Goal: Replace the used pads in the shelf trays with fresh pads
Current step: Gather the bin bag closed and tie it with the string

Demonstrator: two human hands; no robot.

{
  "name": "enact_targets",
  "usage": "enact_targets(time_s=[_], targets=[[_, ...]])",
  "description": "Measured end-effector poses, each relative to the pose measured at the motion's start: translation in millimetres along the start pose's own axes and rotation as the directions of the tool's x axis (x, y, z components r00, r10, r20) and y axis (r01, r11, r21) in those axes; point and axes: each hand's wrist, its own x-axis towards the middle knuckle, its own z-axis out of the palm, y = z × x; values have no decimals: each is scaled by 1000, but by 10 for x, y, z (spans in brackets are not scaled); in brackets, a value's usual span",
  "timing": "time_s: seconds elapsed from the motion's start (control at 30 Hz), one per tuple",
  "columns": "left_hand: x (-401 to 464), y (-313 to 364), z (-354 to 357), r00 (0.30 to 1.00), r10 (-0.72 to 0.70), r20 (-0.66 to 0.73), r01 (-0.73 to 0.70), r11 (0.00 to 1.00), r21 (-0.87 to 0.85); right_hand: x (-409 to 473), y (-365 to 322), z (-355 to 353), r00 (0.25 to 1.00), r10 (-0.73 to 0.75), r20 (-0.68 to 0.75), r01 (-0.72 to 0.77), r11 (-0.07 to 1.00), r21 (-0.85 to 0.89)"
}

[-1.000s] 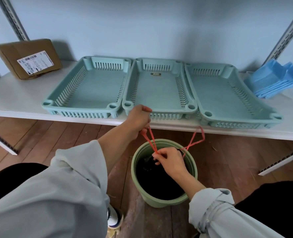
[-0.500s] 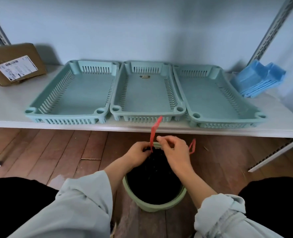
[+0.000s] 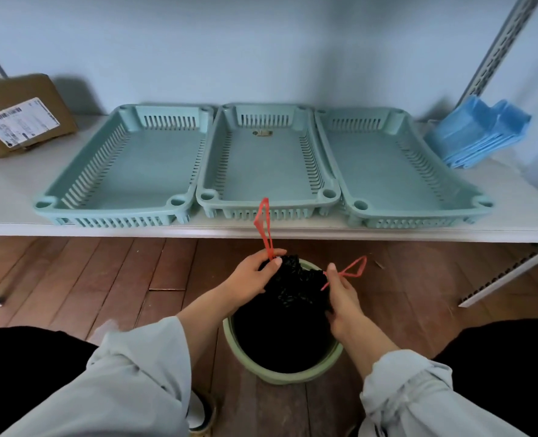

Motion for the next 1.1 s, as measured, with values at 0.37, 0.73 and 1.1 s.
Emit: enact_targets(time_s=[0.37, 0.73, 1.1], targets=[[130, 29, -62, 932, 289, -219, -244, 947, 211, -284, -147, 200, 605, -696, 386, 782, 430, -451], [76, 84, 54, 934, 302, -192, -294, 953, 67, -355, -220, 337, 579, -704, 411, 815, 499, -294], [65, -266, 250, 972, 234, -20, -224, 949, 223, -551, -354, 432, 720, -521, 459, 663, 712, -231]])
